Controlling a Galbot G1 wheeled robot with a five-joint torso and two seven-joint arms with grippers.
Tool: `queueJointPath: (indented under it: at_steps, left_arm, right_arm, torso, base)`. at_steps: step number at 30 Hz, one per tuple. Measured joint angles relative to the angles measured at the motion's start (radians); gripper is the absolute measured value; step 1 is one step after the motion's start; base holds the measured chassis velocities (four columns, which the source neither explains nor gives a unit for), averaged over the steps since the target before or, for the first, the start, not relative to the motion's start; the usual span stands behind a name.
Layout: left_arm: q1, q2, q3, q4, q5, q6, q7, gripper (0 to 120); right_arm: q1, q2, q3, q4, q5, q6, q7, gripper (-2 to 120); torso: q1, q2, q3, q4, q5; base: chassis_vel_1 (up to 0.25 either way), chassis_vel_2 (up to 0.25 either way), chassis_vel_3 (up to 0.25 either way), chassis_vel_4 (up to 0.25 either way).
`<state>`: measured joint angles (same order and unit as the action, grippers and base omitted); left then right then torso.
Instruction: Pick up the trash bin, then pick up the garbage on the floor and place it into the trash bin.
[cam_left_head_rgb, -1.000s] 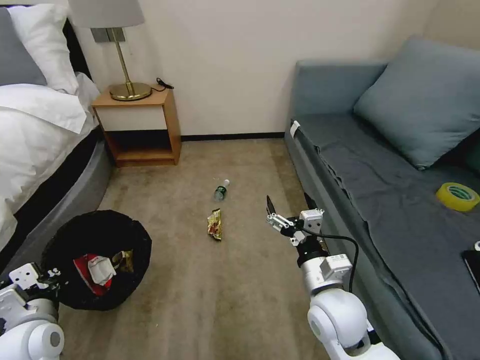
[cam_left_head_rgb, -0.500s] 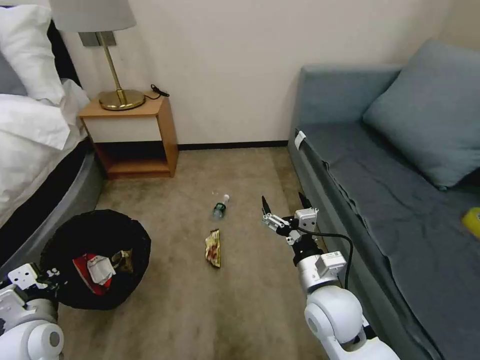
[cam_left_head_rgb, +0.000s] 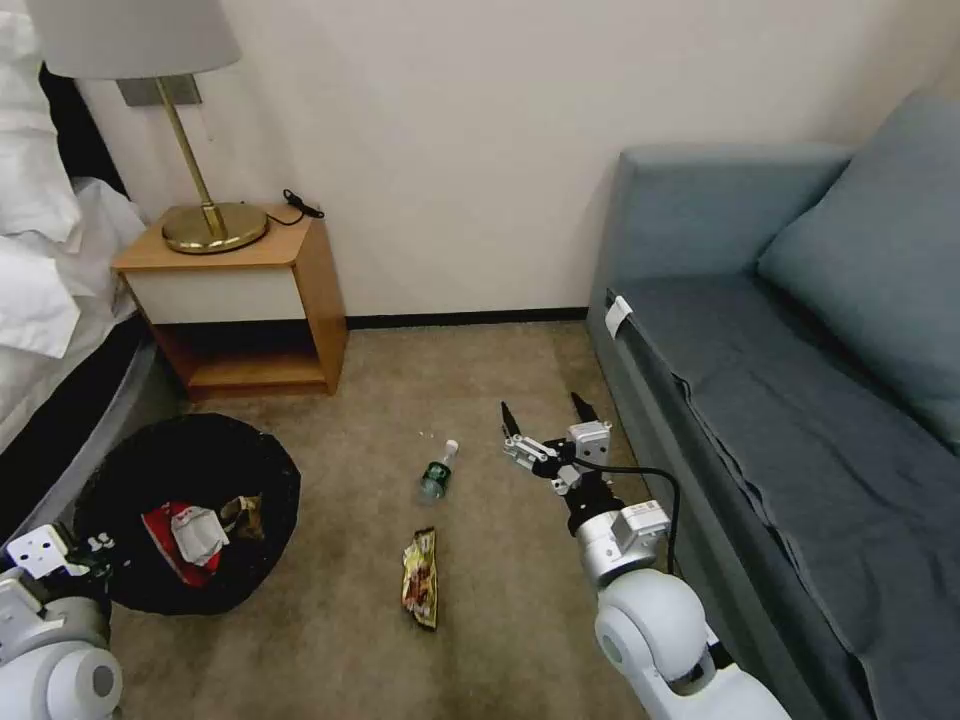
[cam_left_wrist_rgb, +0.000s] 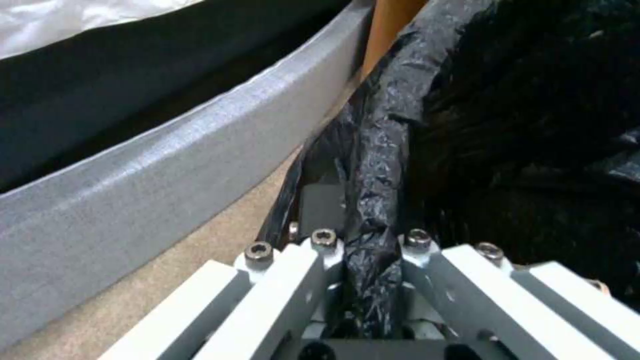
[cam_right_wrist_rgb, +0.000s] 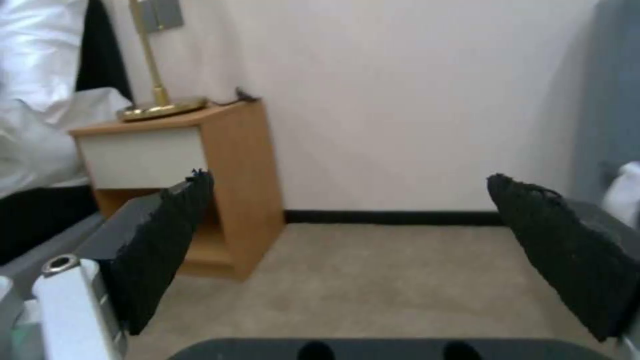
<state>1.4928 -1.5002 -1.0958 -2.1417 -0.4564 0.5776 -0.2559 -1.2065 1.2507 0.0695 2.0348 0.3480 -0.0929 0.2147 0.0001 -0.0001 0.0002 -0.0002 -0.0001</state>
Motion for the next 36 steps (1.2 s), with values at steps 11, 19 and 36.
queueJointPath:
  at_steps: [11,19,36]
  left_arm:
    - [0.005,0.008,-0.001,0.007,-0.002,-0.005,0.002,2]
    - [0.002,0.008,0.0,0.019,0.006,-0.009,0.003,2]
    - [0.025,-0.021,-0.028,-0.02,0.01,-0.026,0.006,2]
  right_arm:
    - [0.354,-0.059,-0.258,-0.279,0.414,-0.266,0.094,100]
    - [0.572,-0.02,-0.45,-0.547,0.603,-0.407,0.124,100]
    - [0.643,0.123,-0.724,-0.968,0.572,-0.385,0.022,100]
  torso:
    - [0.0,0.0,0.0,0.0001,0.0]
    - [0.0,0.0,0.0,0.0004,-0.0001]
    - [0.0,0.0,0.0,0.0003,0.0]
  base:
    - [0.022,-0.019,-0.023,0.019]
    - [0.0,0.0,0.0,0.0]
    - [0.0,0.0,0.0,0.0]
